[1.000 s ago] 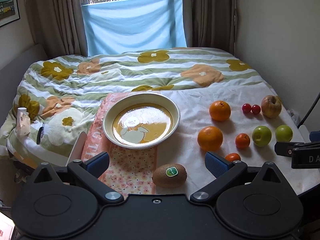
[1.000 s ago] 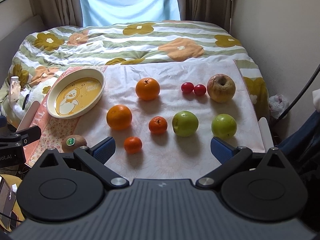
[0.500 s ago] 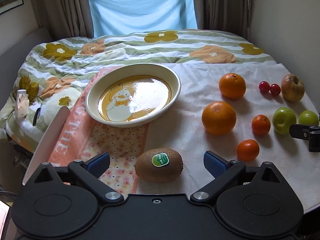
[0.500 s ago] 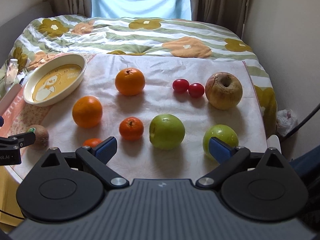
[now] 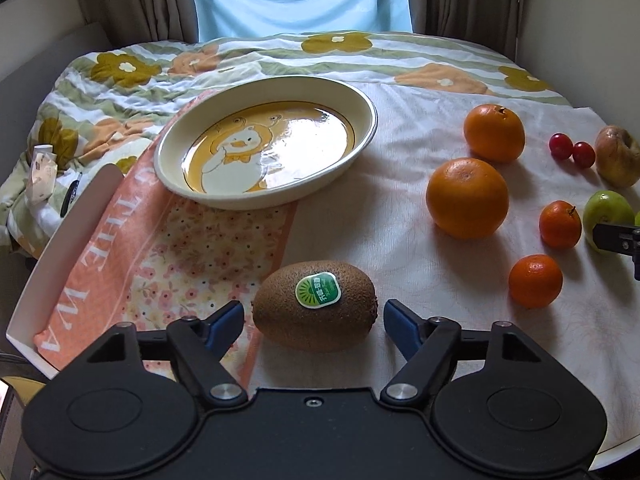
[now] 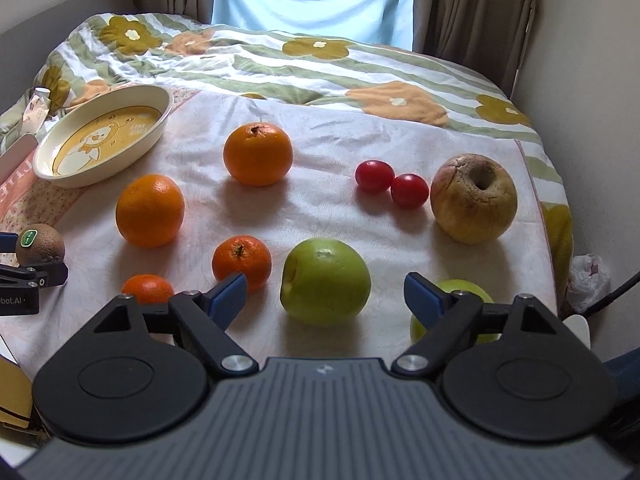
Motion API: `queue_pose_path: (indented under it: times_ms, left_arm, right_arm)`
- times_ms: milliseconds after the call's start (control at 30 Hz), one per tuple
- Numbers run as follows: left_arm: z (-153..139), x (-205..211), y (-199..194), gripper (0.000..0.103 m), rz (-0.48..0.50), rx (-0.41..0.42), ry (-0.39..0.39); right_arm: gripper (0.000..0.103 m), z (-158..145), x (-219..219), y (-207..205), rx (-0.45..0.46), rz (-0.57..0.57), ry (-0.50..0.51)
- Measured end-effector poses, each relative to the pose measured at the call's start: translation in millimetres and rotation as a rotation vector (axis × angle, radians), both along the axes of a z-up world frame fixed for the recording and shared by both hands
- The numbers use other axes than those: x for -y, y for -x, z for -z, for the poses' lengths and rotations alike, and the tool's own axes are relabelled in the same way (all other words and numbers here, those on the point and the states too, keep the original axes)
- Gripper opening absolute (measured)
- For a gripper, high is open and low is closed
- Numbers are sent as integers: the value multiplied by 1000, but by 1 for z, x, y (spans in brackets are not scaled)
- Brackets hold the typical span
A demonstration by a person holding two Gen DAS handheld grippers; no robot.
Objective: Organize fruits
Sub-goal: 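Close the left tool on the kiwi while the right tool grasps the green apple, then carry the kiwi and green apple with both tools over the duck plate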
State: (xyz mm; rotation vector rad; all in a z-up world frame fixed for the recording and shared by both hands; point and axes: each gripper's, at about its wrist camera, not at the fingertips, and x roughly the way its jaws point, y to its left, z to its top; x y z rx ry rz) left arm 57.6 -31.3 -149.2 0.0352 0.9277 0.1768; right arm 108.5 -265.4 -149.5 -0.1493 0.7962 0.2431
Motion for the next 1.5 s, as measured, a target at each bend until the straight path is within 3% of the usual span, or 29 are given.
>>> queue_pose_path:
  times_ms: [733, 1033, 1233, 1500]
  left_arm:
    - [0, 0, 1, 68, -16, 42, 17]
    - [-8, 5, 4, 68, -11, 80, 8]
    - [-27, 6, 7, 68, -10, 116, 6]
    - [-74, -7, 6, 68, -30, 205, -8]
  right_arm:
    - [69, 13, 11, -18, -33, -11, -68]
    - [68, 10, 15, -17, -35, -16, -86]
    - [68, -9, 15, -14, -16, -28, -92]
    - [68, -55, 3, -11, 19, -57, -102]
